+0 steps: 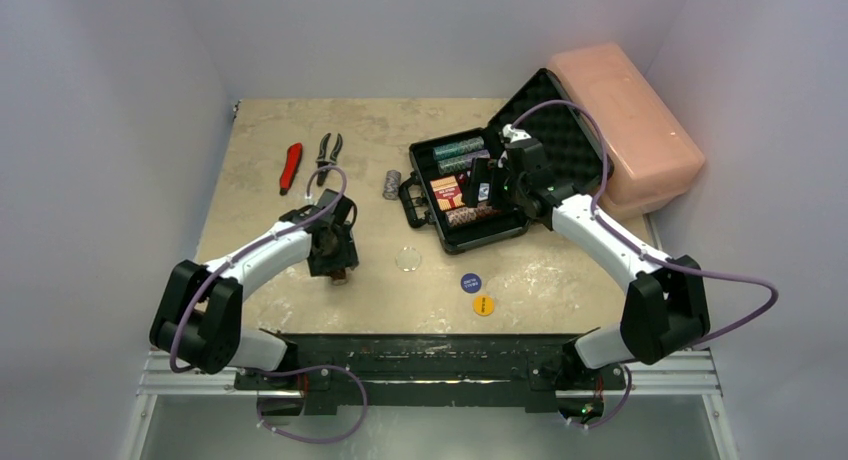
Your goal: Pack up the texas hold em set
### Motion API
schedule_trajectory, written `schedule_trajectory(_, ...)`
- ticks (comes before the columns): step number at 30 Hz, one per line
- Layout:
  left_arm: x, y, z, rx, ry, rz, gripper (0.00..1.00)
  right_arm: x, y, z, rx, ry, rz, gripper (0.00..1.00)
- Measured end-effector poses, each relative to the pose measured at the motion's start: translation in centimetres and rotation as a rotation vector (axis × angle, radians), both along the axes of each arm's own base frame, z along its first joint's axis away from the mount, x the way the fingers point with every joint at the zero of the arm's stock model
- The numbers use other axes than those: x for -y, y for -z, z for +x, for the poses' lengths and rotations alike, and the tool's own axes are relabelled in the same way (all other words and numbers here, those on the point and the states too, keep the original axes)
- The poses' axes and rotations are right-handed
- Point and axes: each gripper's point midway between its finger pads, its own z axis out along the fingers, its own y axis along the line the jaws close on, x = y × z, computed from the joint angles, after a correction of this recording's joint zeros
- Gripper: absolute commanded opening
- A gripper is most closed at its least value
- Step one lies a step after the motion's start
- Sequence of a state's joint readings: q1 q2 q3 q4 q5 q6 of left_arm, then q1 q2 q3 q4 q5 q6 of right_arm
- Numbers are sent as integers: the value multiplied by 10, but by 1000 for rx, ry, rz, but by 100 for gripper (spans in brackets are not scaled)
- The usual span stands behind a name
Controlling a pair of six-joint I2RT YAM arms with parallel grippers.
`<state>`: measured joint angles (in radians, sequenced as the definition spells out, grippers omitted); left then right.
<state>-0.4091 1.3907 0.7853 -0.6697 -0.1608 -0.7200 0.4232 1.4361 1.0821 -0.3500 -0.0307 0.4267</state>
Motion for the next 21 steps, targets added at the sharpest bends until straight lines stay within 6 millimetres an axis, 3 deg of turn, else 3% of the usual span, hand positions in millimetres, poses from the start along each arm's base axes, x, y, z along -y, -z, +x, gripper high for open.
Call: schedule_trajectory(21, -4, 7, 7, -19, -20, 46, 53, -3, 1, -1, -7, -12, 6, 99)
